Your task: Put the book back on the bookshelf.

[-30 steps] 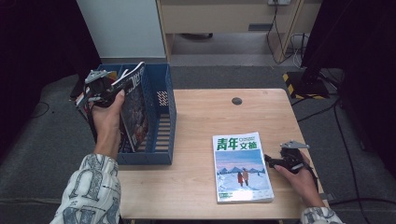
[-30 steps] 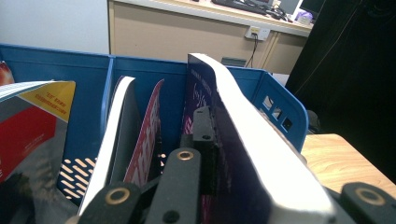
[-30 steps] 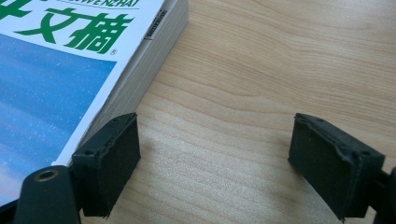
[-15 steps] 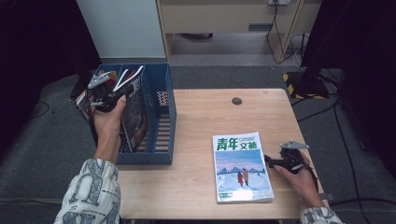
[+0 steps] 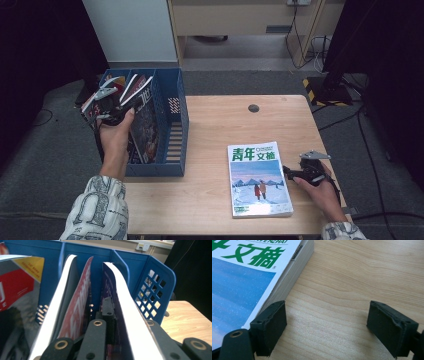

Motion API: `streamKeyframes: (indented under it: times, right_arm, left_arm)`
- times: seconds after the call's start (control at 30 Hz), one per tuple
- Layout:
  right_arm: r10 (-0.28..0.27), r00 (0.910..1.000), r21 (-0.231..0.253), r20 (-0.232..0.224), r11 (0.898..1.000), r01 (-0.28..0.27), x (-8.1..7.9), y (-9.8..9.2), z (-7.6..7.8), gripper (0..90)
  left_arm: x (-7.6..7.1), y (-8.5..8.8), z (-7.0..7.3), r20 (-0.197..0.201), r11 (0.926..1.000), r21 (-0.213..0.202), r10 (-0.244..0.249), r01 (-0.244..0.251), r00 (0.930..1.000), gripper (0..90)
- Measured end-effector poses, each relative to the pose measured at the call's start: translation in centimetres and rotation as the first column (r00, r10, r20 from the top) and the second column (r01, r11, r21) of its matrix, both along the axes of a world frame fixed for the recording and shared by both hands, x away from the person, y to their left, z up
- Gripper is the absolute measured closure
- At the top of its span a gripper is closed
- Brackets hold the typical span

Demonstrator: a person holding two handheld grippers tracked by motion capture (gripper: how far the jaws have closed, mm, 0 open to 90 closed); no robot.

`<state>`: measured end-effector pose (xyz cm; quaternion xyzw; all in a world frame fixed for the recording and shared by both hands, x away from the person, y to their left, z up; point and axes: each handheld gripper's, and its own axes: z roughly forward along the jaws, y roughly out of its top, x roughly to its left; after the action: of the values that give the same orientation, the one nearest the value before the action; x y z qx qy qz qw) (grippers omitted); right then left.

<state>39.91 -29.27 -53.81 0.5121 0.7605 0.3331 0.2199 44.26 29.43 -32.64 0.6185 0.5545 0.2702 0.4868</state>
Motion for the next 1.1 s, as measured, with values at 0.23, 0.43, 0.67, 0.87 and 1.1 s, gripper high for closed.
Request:
streamKeyframes:
  times: [0.23,0.43,0.67,0.87,1.1]
  right_arm:
    - [0.003,1.0000,-0.003,0.000,1.000,-0.003,0.0,0.0,0.0,16.2]
    - [0.003,1.0000,-0.002,0.000,1.000,-0.003,0.0,0.0,0.0,16.2]
    - [0.003,1.0000,-0.002,0.000,1.000,-0.003,0.0,0.0,0.0,16.1]
    - [0.002,1.0000,-0.002,0.000,1.000,-0.002,0.0,0.0,0.0,16.2]
    - [0.002,1.0000,-0.002,0.000,1.000,-0.002,0.0,0.0,0.0,16.2]
  left_arm:
    - [-0.7,0.9,0.0,-0.037,0.9999,-0.006,0.011,-0.011,0.9993,80.4]
    - [-1.4,1.6,-0.3,-0.043,0.9998,-0.008,0.020,-0.021,0.9989,80.5]
    - [-1.9,2.5,-0.7,-0.048,0.9997,-0.011,0.023,-0.023,0.9986,80.4]
    - [-2.4,3.2,-1.1,-0.051,0.9994,-0.013,0.030,-0.031,0.9982,80.2]
    - [-2.7,3.5,-1.3,-0.055,0.9996,-0.011,0.025,-0.025,0.9982,80.0]
